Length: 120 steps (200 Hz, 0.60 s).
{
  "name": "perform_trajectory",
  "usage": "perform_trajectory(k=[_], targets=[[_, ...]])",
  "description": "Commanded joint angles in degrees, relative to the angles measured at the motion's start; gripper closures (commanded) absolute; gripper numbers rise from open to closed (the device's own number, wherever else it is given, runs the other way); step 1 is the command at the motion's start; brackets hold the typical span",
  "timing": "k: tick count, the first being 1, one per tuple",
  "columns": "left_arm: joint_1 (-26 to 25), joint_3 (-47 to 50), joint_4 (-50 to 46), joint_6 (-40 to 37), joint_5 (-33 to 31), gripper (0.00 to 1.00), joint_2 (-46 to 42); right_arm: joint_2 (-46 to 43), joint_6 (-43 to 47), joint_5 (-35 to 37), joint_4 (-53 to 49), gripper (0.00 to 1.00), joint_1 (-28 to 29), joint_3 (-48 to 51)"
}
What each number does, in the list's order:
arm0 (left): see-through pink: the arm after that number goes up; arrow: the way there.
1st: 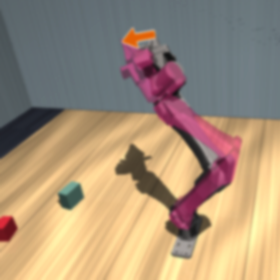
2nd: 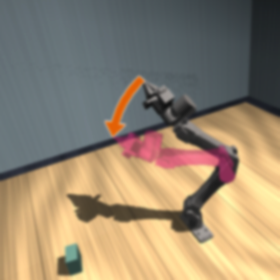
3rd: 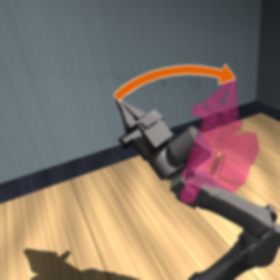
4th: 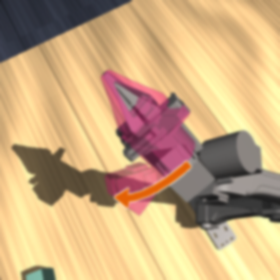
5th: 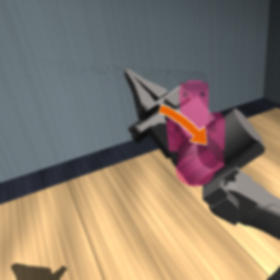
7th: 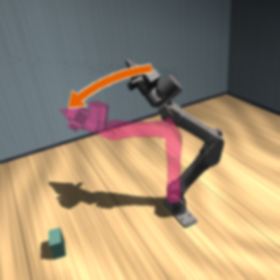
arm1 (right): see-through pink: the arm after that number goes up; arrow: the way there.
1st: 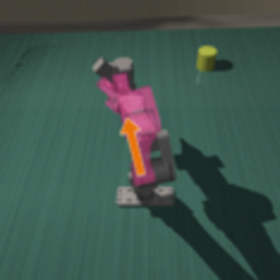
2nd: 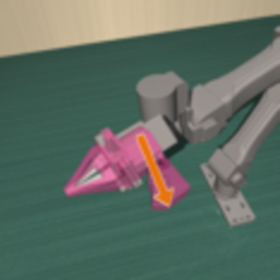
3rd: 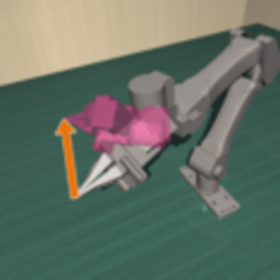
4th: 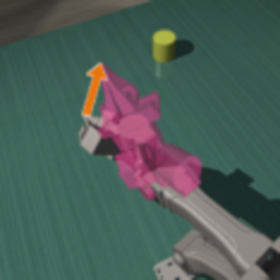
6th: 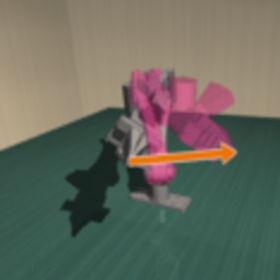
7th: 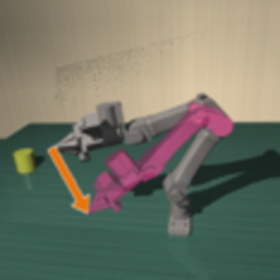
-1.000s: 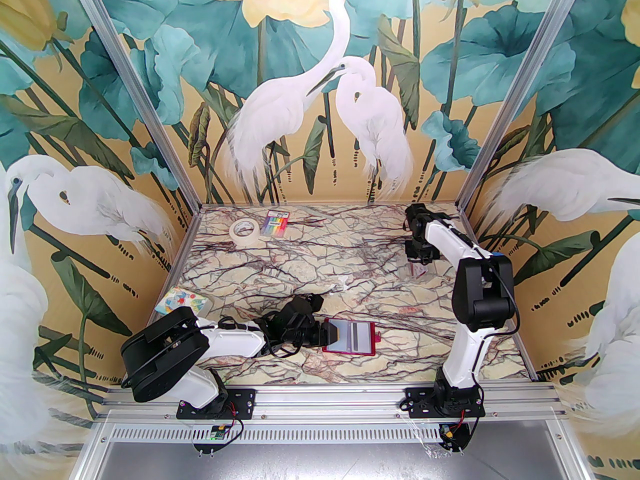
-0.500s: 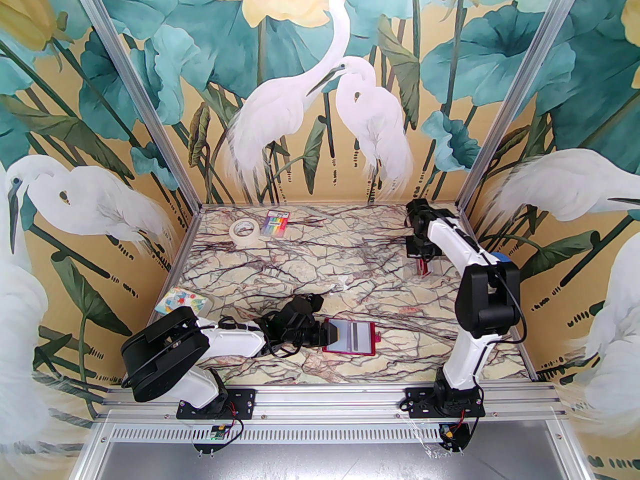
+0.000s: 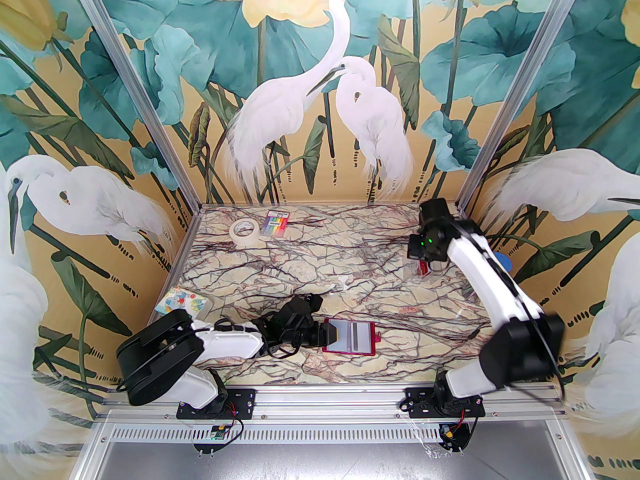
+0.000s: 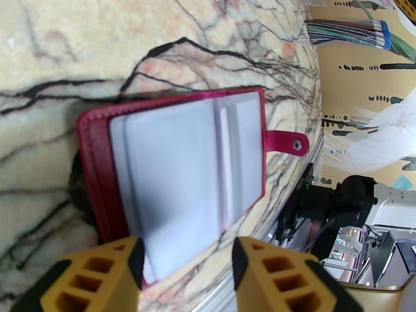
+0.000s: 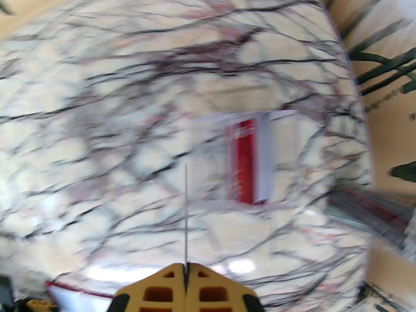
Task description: Put the credit cards into the card holder
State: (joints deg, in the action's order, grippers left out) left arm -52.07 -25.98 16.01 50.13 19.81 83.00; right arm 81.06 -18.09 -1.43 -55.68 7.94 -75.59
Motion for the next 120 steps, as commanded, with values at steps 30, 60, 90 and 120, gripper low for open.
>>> perform_trajectory(k=[30,60,90,120], targets=[[0.22,1.11,-5.85,-4.64,0.61,0.48,-14.97,-18.63,-7.23,-27.99,14.51,1.0,1.64,19.15],[0.22,0.93,-8.72,-8.11,2.03,0.45,-24.42,-28.91,-11.28,-36.47,21.98,1.0,5.22,28.45],[0.22,1.02,-7.78,-9.97,5.68,0.41,-31.47,-37.19,-15.03,-42.11,27.59,1.0,9.27,34.49],[0.22,0.62,-5.7,-11.36,8.51,0.35,-36.52,-43.45,-18.1,-47.81,33.32,1.0,12.82,38.37]])
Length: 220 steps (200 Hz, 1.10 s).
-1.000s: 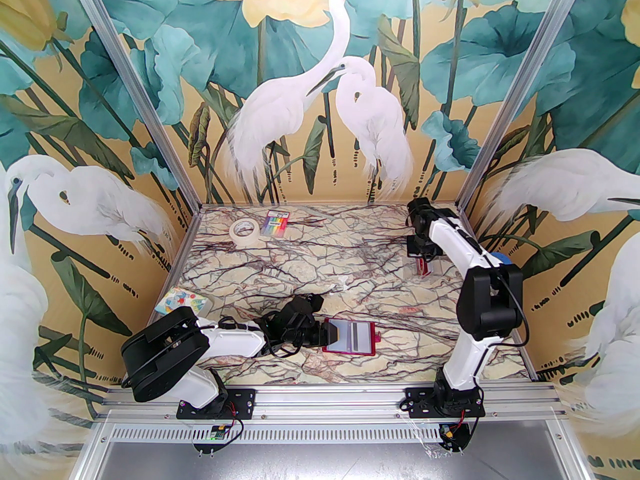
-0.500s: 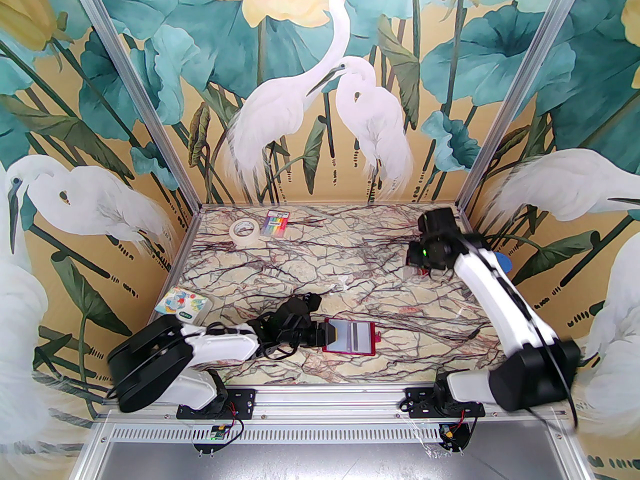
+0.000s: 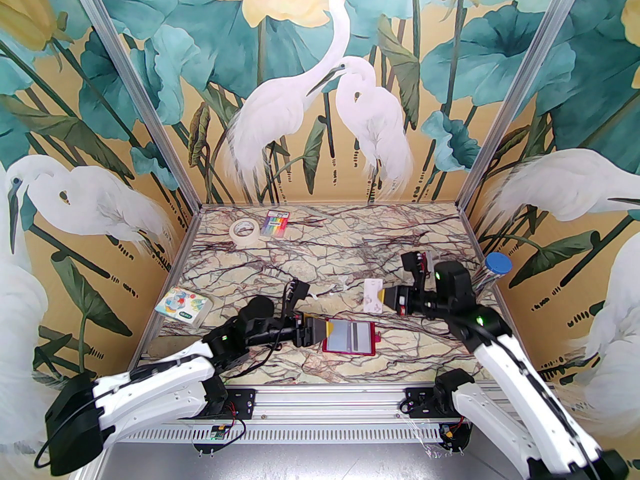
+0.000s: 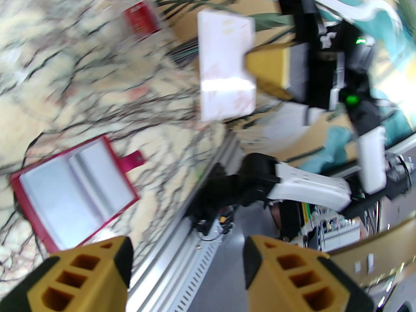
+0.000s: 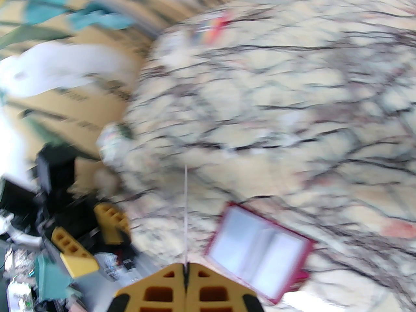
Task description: Put the credit cards into the card holder
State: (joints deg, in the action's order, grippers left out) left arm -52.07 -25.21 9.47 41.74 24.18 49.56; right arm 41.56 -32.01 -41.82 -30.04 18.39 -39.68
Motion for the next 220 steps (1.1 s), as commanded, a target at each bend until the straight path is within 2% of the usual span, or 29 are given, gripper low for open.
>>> perform_trajectory(k=[1,42,92,220], targets=[[0.22,-0.21,0.86,-3.02,4.17,0.35,-3.21,-4.08,-4.19,-7.45,7.7,1.0,2.49,2.48],[0.22,-2.09,4.41,-5.05,8.44,0.34,-3.89,-7.86,-9.26,-9.94,15.35,1.0,7.69,5.03],[0.22,-5.11,8.01,-4.88,11.88,0.38,-0.42,-6.97,-11.79,-5.35,20.0,1.0,15.74,5.33],[-0.36,-6.19,11.24,-3.88,12.61,0.79,2.4,-3.96,-14.92,0.0,27.27,1.0,22.27,7.86]])
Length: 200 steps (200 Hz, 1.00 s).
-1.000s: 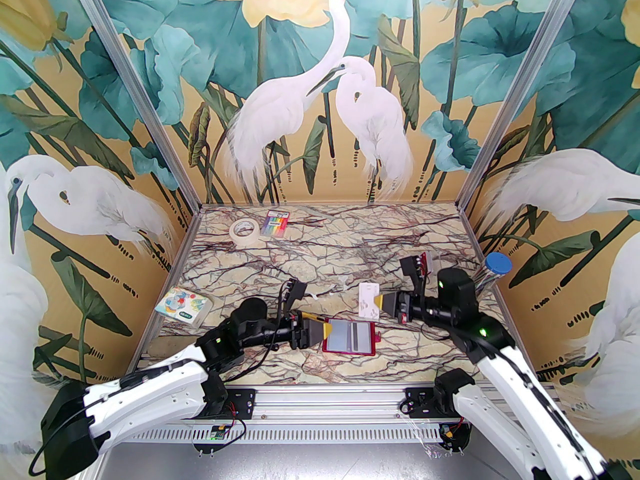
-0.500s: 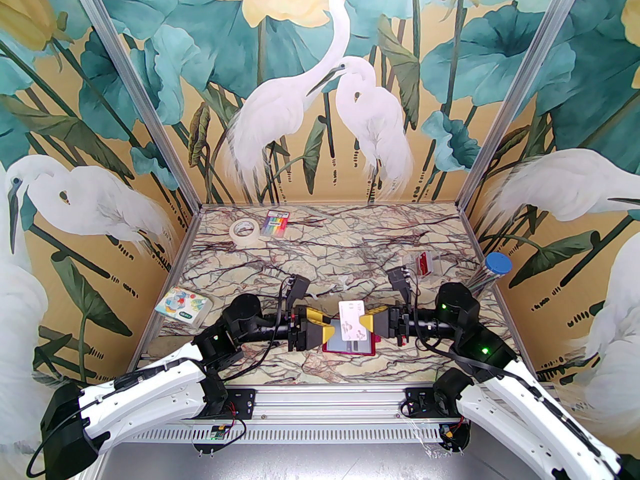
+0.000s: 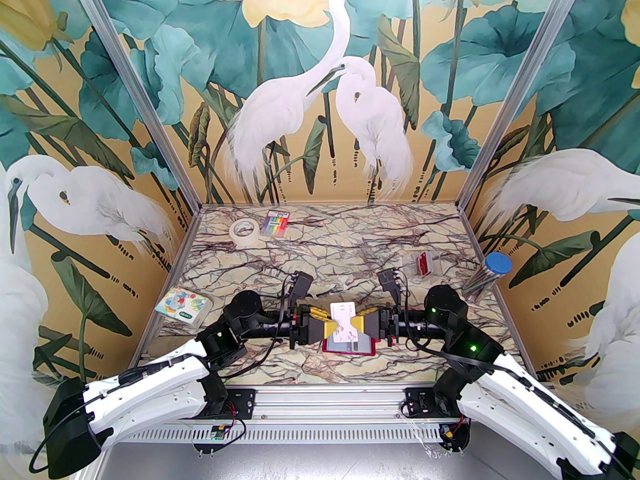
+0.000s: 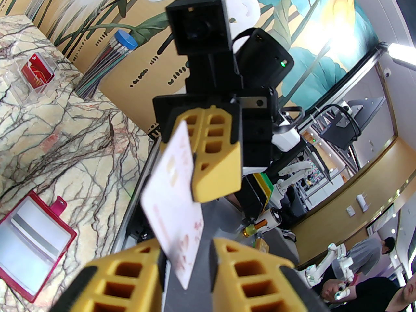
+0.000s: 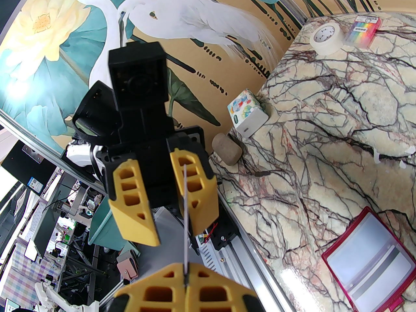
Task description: Put the credit cards into the card holder
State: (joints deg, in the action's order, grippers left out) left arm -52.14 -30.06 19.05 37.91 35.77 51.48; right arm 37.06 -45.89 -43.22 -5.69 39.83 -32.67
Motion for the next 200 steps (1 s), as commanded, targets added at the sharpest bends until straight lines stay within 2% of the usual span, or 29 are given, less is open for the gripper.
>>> perform_trajectory(k=[1,37,71,122,164,200], targets=[[-0.31,-1.37,1.64,-0.04,1.04,0.79,0.47,0.6,-1.04,1.39,2.95,1.0,0.8,0.85],[-0.34,-1.38,1.5,1.97,-0.03,1.0,0.46,0.82,0.43,1.14,2.73,1.0,1.63,0.89],[-0.33,-0.96,3.46,5.69,2.61,1.0,1.19,-0.11,2.98,-0.94,1.46,0.96,1.69,0.46],[-0.33,-0.21,2.4,6.11,3.98,1.0,-0.22,-2.07,5.25,-2.74,-1.79,0.89,1.74,-0.38],[-0.33,-0.64,1.43,5.95,5.2,1.0,0.5,-2.25,5.89,-3.71,-2.64,0.88,1.82,-0.45],[-0.36,-0.77,1.13,6.0,6.44,1.0,1.46,-2.36,6.07,-3.53,-2.61,0.91,1.89,-0.42]])
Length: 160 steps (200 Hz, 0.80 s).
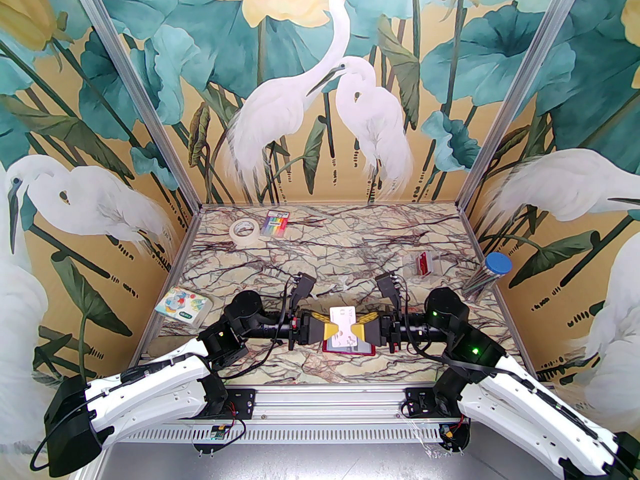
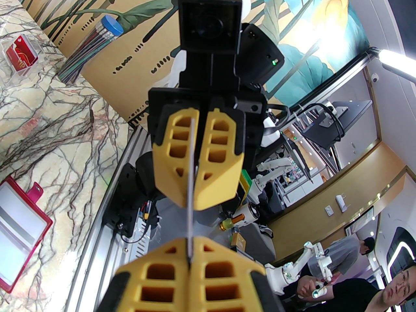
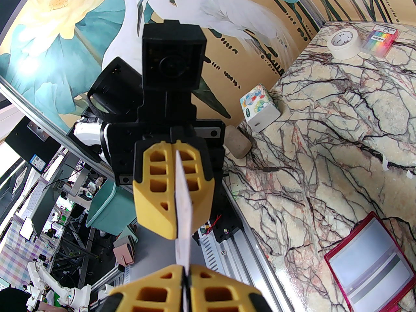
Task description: Put the credit cards into the card holder
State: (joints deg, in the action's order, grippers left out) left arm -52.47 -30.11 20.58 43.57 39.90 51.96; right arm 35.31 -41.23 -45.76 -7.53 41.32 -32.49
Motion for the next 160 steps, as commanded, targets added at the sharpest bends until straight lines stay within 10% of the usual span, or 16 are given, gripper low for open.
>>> perform_trajectory(k=[1,145,160], targets=[[-0.02,-0.69,-0.42,0.36,2.3,1.0,1.05,-0.65,1.42,-1.0,-0.75,0.91,0.42,-0.62],[-0.04,-0.9,-0.23,0.16,4.58,1.0,3.77,-0.69,2.5,-1.02,-2.67,1.0,0.87,-1.29],[-0.01,-0.72,-1.13,-0.5,3.34,0.67,3.05,-0.38,3.42,0.69,-4.7,1.0,0.87,-1.77]])
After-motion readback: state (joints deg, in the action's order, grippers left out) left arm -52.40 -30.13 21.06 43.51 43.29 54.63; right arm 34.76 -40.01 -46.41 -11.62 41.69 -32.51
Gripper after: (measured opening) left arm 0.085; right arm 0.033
